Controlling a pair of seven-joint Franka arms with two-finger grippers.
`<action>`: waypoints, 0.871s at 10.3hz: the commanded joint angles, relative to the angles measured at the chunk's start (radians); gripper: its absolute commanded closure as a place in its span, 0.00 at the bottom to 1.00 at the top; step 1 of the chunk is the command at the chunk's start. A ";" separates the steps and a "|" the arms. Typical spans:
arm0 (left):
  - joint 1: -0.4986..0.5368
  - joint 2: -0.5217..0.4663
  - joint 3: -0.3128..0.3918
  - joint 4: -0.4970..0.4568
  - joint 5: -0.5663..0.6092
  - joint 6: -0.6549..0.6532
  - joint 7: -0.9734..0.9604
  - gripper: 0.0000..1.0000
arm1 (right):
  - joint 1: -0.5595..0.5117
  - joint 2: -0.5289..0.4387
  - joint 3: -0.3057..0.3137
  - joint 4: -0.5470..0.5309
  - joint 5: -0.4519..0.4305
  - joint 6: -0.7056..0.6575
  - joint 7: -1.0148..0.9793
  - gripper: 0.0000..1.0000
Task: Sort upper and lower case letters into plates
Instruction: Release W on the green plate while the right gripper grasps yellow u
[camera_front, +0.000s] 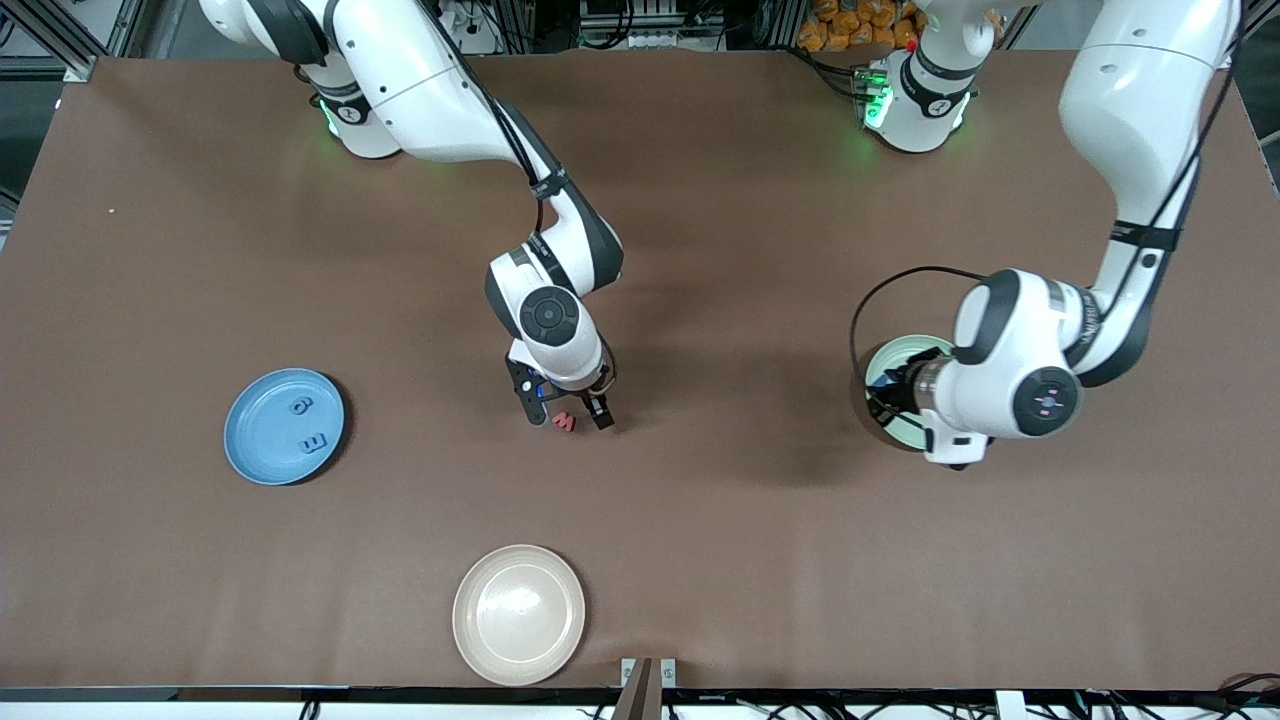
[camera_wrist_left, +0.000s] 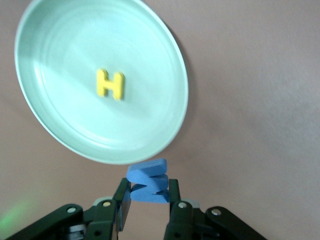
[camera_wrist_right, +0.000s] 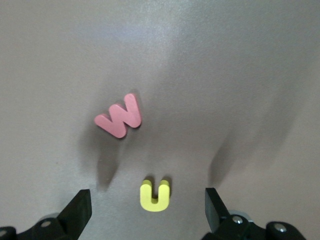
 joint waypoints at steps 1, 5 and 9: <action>0.017 -0.010 -0.011 -0.020 0.023 -0.014 0.045 1.00 | 0.008 0.022 -0.005 0.020 0.004 0.010 0.033 0.00; 0.101 0.023 -0.013 -0.047 0.023 -0.013 0.179 1.00 | 0.008 0.022 -0.005 0.004 0.004 0.007 0.033 0.00; 0.109 0.044 -0.011 -0.047 0.023 -0.011 0.205 0.81 | 0.010 0.022 -0.005 -0.006 -0.028 0.010 0.033 0.59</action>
